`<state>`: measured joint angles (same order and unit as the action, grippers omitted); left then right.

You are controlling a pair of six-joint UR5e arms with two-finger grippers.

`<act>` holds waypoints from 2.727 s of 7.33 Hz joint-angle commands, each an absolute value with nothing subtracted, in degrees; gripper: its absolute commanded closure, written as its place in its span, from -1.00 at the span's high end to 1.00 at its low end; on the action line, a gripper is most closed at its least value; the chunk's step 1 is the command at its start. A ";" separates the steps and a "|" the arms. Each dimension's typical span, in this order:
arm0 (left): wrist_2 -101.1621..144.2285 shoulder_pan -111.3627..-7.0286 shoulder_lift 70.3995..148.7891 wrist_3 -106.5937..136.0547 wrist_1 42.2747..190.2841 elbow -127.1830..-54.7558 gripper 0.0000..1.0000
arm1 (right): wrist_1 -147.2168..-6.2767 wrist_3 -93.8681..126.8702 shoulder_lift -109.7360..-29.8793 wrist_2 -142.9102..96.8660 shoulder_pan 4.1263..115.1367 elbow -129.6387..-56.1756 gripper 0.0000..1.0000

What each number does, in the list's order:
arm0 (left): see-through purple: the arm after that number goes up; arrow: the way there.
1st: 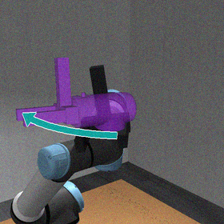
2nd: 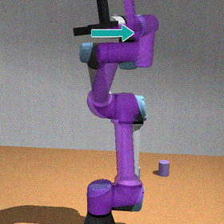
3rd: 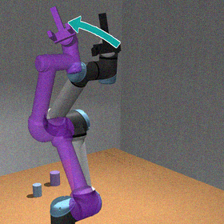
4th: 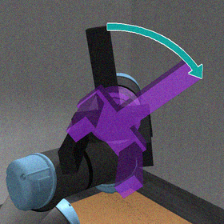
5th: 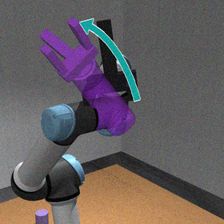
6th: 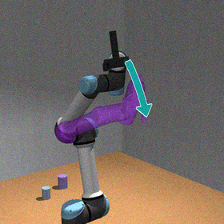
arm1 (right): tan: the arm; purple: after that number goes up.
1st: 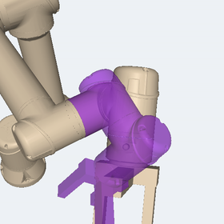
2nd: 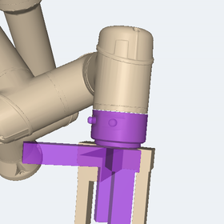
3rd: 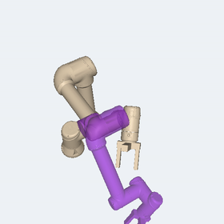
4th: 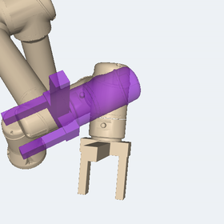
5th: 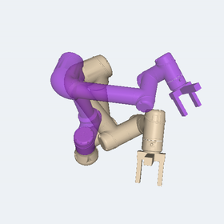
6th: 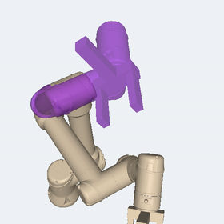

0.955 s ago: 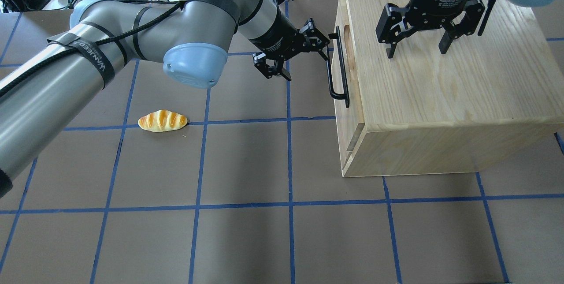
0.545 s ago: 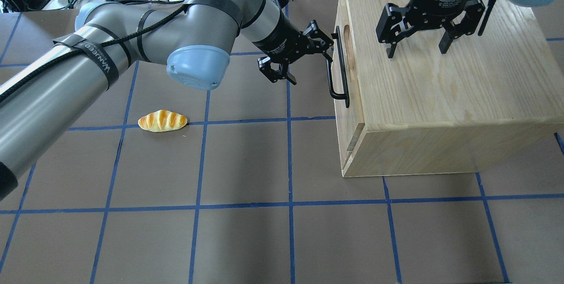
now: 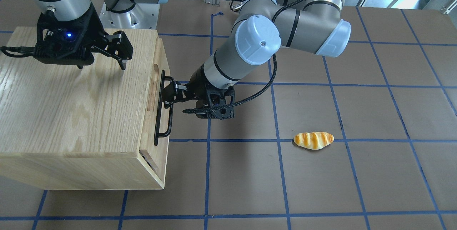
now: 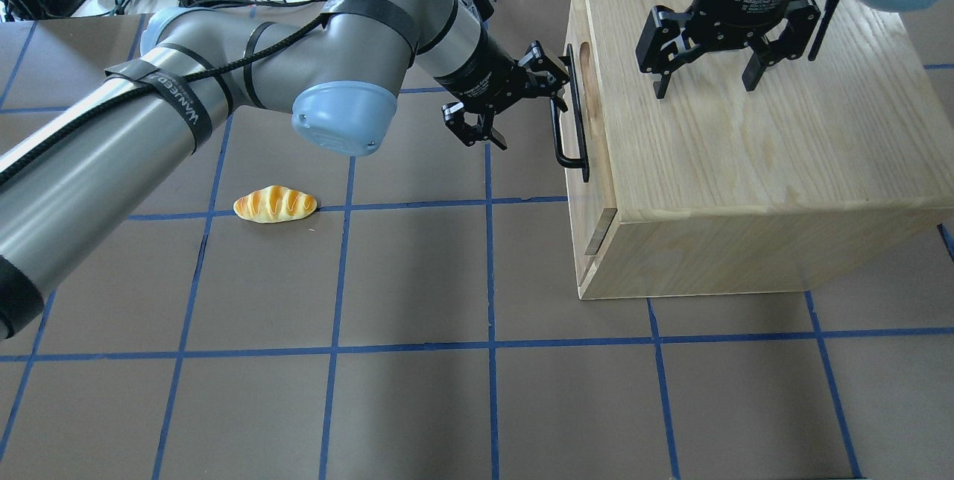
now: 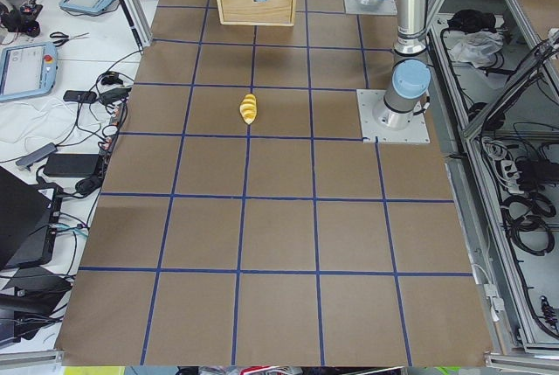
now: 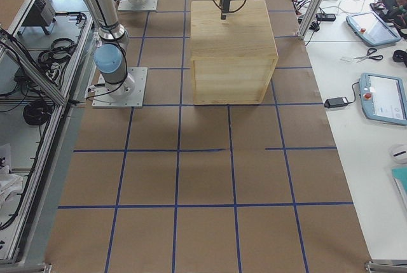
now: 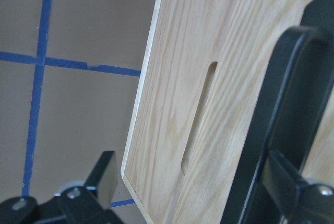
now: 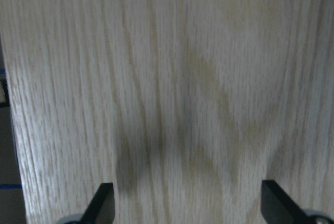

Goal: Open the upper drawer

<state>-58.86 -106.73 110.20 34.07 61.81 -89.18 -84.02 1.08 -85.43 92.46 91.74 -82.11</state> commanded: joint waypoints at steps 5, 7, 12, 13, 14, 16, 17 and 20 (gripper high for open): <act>-62.82 -106.70 109.43 25.68 60.82 -89.56 1.00 | -84.02 1.14 -85.43 92.46 91.76 -82.09 1.00; -63.19 -106.70 109.25 22.08 60.99 -89.74 1.00 | -84.02 1.14 -85.43 92.46 91.76 -82.18 1.00; -66.18 -106.17 108.19 16.44 60.64 -91.40 1.00 | -84.02 1.14 -85.43 92.46 91.76 -82.09 1.00; -66.09 -106.08 108.02 16.09 60.64 -91.49 1.00 | -84.02 1.14 -85.43 92.46 91.76 -82.09 1.00; -66.18 -105.91 107.50 15.39 60.73 -91.49 1.00 | -84.02 1.06 -85.43 92.46 91.76 -82.09 1.00; -66.09 -103.98 106.01 12.85 61.17 -92.28 1.00 | -84.02 1.14 -85.43 92.46 91.76 -82.09 1.00; -66.09 -103.45 105.13 11.27 61.08 -93.50 1.00 | -84.02 1.14 -85.43 92.46 91.76 -82.18 1.00; -66.09 -102.48 104.15 8.70 61.17 -94.48 1.00 | -84.02 1.14 -85.43 92.46 91.76 -82.09 1.00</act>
<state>-66.13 -102.99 104.46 9.65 61.14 -94.16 -84.02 1.14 -85.43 92.46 91.74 -82.14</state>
